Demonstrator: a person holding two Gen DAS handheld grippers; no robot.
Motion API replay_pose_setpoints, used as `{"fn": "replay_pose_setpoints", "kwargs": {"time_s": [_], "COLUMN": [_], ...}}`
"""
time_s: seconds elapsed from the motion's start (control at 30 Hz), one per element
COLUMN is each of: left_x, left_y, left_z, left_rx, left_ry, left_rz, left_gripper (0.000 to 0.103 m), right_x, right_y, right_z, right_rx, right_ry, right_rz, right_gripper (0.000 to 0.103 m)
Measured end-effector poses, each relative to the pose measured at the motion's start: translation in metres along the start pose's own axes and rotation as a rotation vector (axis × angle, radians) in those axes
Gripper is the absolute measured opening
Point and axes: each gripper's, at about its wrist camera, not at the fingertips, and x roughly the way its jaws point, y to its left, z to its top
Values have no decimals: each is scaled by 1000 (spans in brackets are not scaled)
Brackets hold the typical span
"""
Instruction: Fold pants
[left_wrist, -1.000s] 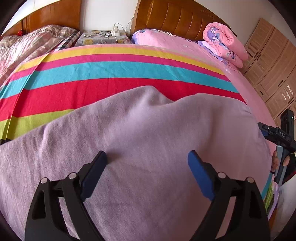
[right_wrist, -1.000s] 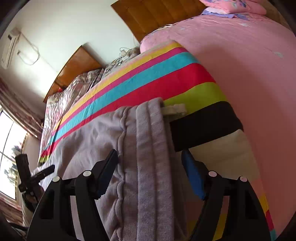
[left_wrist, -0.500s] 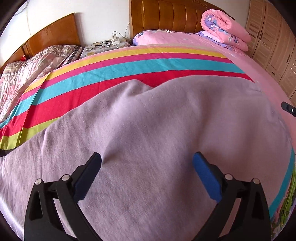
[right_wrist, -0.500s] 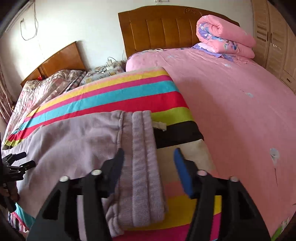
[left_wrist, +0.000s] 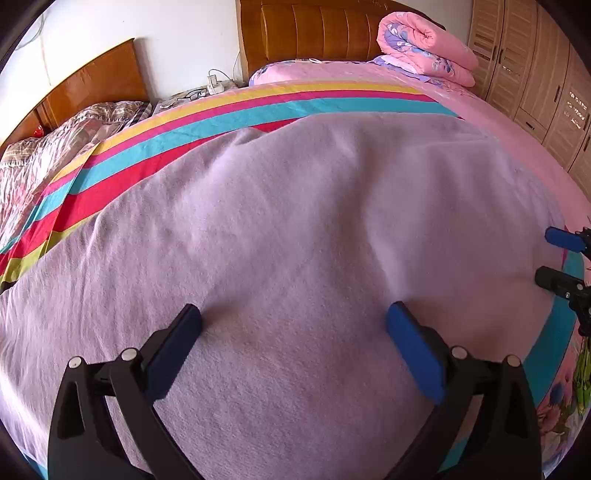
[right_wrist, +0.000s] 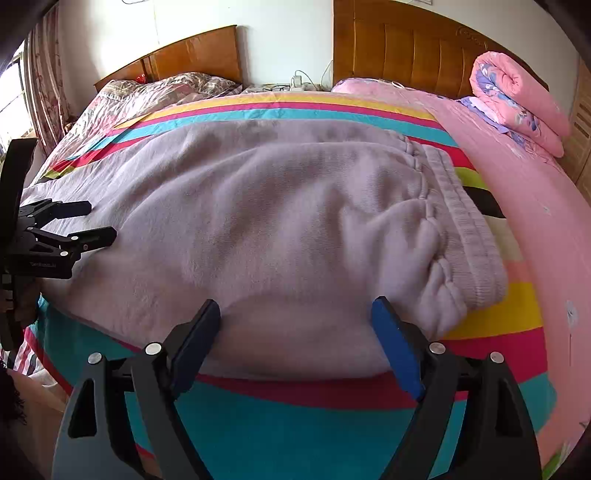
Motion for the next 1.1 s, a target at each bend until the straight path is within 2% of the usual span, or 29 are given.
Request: {"fn": "replay_pose_setpoints", "kwargs": {"time_s": [0.07,0.17,0.23,0.3,0.43,0.53,0.6,0.63,0.7,0.8,0.87,0.93,0.97,1.0,1.03,1.07,1.1], "left_x": [0,-2,-4,-5,-15,-26,-42,-48,-57,-64,-69,-75,-77,-78,-79,-79,-77], "left_y": [0,1,2,2,12,25,35,42,61,97,118,138,146,152,158,162,165], "left_z": [-1,-4,-6,-7,-11,-11,-10,-9,-11,-20,-31,-45,-53,-61,-70,-79,-88], "left_rx": [1,2,3,3,-27,-77,-92,-100,-133,-217,-262,-298,-312,-324,-332,-336,-337], "left_ry": [-9,-19,-20,-20,-21,-26,-66,-84,-96,-87,-74,-62,-52,-41,-32,-19,-1], "left_rz": [-1,-4,-11,-16,-49,-79,-86,-74,-34,32,69,109,120,126,131,138,147], "left_gripper": [101,101,101,101,101,101,101,101,101,101,101,101,101,101,101,101,101], "right_x": [-10,-13,-1,15,18,9,2,-2,-7,6,23,45,56,67,73,69,66], "right_y": [10,35,58,76,57,58,62,67,82,117,139,151,153,151,144,135,128], "right_z": [11,24,29,22,10,10,18,24,41,67,82,90,90,87,83,79,75], "right_rx": [-11,-26,-85,-148,-53,-95,-81,-90,-105,-172,-232,-263,-279,-288,-276,-254,-253], "right_ry": [-34,-83,-61,1,50,88,89,56,-6,-41,-42,-6,21,58,69,40,44], "right_rz": [-22,41,45,45,127,81,58,63,126,201,232,249,230,184,181,225,230], "right_gripper": [81,81,82,82,84,84,84,84,84,84,84,84,84,84,87,87,88]}}
